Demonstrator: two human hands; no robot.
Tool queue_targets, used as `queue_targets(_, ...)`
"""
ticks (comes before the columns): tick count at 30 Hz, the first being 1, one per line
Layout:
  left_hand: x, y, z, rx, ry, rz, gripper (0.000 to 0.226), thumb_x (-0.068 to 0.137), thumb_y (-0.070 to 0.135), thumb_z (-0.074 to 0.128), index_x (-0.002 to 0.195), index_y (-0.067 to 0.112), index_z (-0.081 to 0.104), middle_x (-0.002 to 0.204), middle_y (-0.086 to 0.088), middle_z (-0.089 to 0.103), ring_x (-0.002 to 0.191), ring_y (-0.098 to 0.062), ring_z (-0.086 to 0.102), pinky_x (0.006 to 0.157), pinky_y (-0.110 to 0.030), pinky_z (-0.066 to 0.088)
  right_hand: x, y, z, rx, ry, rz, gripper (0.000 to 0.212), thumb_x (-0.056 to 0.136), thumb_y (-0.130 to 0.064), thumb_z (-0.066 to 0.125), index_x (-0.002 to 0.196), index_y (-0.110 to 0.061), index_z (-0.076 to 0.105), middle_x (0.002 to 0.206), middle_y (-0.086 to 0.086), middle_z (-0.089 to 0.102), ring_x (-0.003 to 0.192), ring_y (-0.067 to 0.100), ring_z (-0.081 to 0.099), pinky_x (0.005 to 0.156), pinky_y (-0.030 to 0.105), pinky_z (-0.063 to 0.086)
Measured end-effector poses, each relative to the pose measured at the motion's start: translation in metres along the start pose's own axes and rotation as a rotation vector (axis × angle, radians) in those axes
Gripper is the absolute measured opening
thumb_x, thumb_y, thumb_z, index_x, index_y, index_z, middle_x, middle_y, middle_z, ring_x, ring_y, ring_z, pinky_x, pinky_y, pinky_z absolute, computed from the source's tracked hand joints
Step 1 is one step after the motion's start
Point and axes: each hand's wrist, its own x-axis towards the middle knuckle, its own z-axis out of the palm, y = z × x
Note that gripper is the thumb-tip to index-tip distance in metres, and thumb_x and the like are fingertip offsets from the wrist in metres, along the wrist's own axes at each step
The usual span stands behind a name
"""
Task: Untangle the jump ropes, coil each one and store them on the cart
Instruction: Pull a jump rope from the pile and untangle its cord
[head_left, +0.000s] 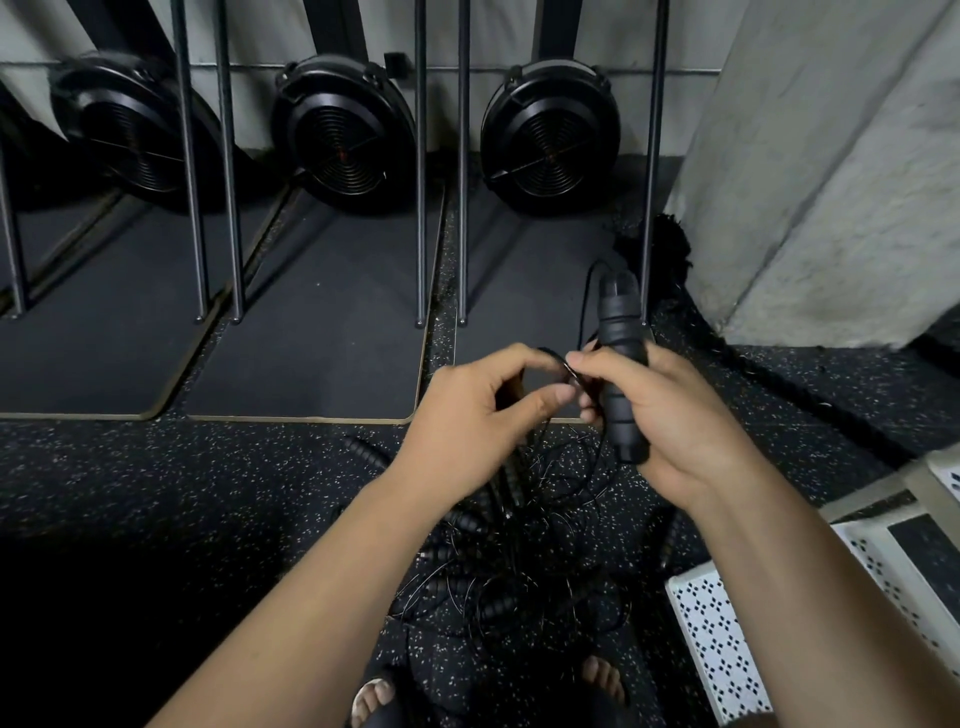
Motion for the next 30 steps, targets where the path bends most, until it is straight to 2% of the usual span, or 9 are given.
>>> queue_targets(3, -0.001, 0.003, 0.005, -0.059, -0.025, -0.007, 0.031, 0.096, 0.051, 0.077, 0.125, 0.040, 0.074, 0.076, 0.005, 0.073, 0.065, -0.010, 0.062, 0.068, -0.036, 0.054, -0.001, 0.000, 0.001, 0.116, -0.074, 0.084, 0.011, 0.092, -0.011, 0.077, 0.102, -0.012, 0.071, 0.080, 0.004, 0.070, 0.074, 0.019, 0.064, 0.064, 0.031, 0.057)
queue_targets(7, -0.003, 0.004, 0.007, -0.106, -0.070, -0.019, 0.044, 0.100, 0.021, 0.072, 0.139, 0.040, 0.068, 0.083, 0.007, 0.077, 0.077, -0.023, 0.071, 0.080, -0.038, 0.059, 0.001, 0.003, 0.001, 0.234, -0.124, 0.173, 0.019, 0.095, -0.013, 0.072, 0.114, -0.013, 0.074, 0.103, 0.013, 0.078, 0.105, 0.031, 0.075, 0.077, 0.038, 0.062)
queue_targets(10, -0.002, 0.007, 0.006, -0.036, -0.046, -0.006, 0.054, 0.094, 0.013, 0.069, 0.139, 0.043, 0.069, 0.075, 0.008, 0.067, 0.063, -0.009, 0.059, 0.069, -0.024, 0.053, 0.004, 0.008, 0.004, 0.314, -0.076, 0.281, 0.019, 0.095, -0.015, 0.068, 0.113, -0.012, 0.071, 0.087, 0.007, 0.072, 0.080, 0.019, 0.074, 0.067, 0.032, 0.062)
queue_targets(13, -0.003, 0.009, 0.008, 0.043, -0.024, 0.013, 0.044, 0.095, 0.024, 0.074, 0.135, 0.042, 0.071, 0.065, 0.009, 0.059, 0.057, -0.005, 0.051, 0.062, -0.019, 0.044, 0.009, 0.018, 0.008, 0.191, 0.016, 0.242, 0.011, 0.095, -0.017, 0.070, 0.102, -0.011, 0.076, 0.082, 0.005, 0.072, 0.069, 0.016, 0.069, 0.063, 0.032, 0.058)
queue_targets(16, -0.003, 0.009, 0.011, 0.138, -0.009, 0.004, 0.044, 0.096, 0.040, 0.076, 0.138, 0.047, 0.066, 0.066, 0.007, 0.060, 0.055, -0.012, 0.052, 0.059, -0.026, 0.044, 0.014, 0.025, 0.011, 0.091, 0.095, 0.169, 0.011, 0.097, -0.022, 0.072, 0.094, -0.014, 0.079, 0.080, 0.000, 0.074, 0.070, 0.015, 0.069, 0.068, 0.034, 0.056)
queue_targets(19, -0.002, 0.009, 0.009, 0.211, -0.005, -0.005, 0.048, 0.095, 0.050, 0.074, 0.140, 0.051, 0.059, 0.074, 0.010, 0.067, 0.061, -0.009, 0.057, 0.064, -0.030, 0.051, 0.015, 0.030, 0.011, -0.032, 0.107, 0.106, 0.012, 0.096, -0.030, 0.077, 0.089, -0.020, 0.077, 0.081, -0.005, 0.077, 0.082, 0.019, 0.072, 0.076, 0.038, 0.055)
queue_targets(24, -0.002, 0.010, 0.002, 0.289, -0.035, -0.018, 0.047, 0.092, 0.060, 0.072, 0.135, 0.051, 0.056, 0.090, 0.011, 0.074, 0.074, -0.008, 0.067, 0.072, -0.036, 0.056, 0.012, 0.029, 0.013, -0.226, 0.089, 0.023, 0.016, 0.098, -0.042, 0.074, 0.106, -0.030, 0.075, 0.086, -0.012, 0.079, 0.088, 0.012, 0.071, 0.071, 0.032, 0.050)
queue_targets(27, -0.002, 0.012, -0.003, 0.298, -0.038, -0.025, 0.046, 0.090, 0.058, 0.077, 0.131, 0.045, 0.061, 0.108, 0.018, 0.075, 0.093, -0.007, 0.069, 0.082, -0.036, 0.057, 0.012, 0.030, 0.011, -0.354, 0.004, 0.001, 0.036, 0.096, -0.064, 0.067, 0.123, -0.041, 0.060, 0.112, -0.013, 0.075, 0.109, 0.012, 0.069, 0.088, 0.039, 0.055)
queue_targets(30, -0.002, 0.013, -0.007, 0.256, -0.078, -0.045, 0.047, 0.089, 0.054, 0.081, 0.130, 0.043, 0.064, 0.114, 0.019, 0.074, 0.083, 0.000, 0.064, 0.084, -0.034, 0.056, 0.006, 0.021, 0.009, -0.518, -0.069, -0.027, 0.042, 0.106, -0.060, 0.052, 0.140, -0.035, 0.044, 0.108, -0.023, 0.053, 0.103, 0.004, 0.053, 0.084, 0.023, 0.045)
